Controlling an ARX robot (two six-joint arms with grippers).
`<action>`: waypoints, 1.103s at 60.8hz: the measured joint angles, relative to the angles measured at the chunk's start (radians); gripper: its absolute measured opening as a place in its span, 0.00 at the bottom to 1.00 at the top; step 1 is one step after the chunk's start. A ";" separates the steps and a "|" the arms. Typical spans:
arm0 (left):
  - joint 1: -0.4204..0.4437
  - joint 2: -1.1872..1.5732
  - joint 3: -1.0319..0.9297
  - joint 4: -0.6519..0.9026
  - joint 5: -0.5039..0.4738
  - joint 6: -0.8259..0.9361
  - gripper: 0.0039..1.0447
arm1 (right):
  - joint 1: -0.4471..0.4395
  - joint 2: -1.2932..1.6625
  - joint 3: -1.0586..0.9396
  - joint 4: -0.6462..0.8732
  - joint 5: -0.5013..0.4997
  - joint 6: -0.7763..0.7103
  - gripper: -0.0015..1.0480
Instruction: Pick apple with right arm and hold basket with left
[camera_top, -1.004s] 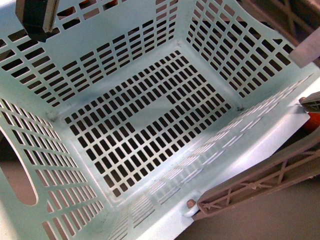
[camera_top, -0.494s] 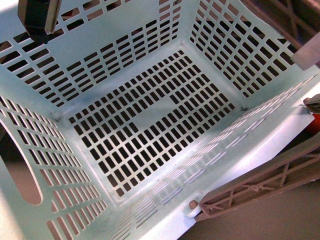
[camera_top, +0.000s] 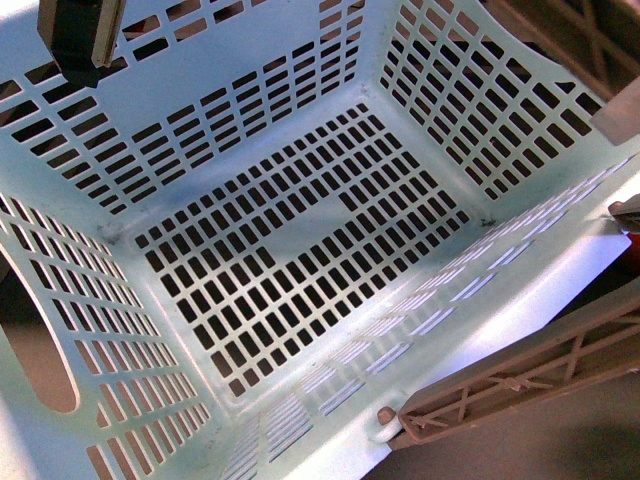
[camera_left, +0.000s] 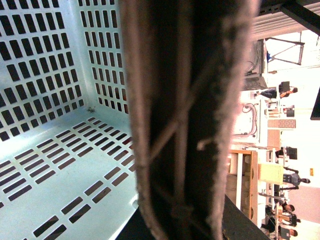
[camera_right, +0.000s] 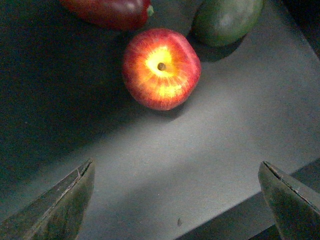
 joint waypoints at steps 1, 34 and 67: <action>0.000 0.000 0.000 0.000 0.000 0.000 0.06 | -0.001 0.010 0.006 0.001 0.000 0.002 0.91; 0.000 0.000 0.000 0.000 -0.001 0.000 0.06 | -0.012 0.311 0.282 -0.006 -0.010 0.113 0.91; 0.000 0.000 0.000 0.000 0.000 0.000 0.06 | -0.024 0.444 0.459 -0.021 -0.032 0.186 0.91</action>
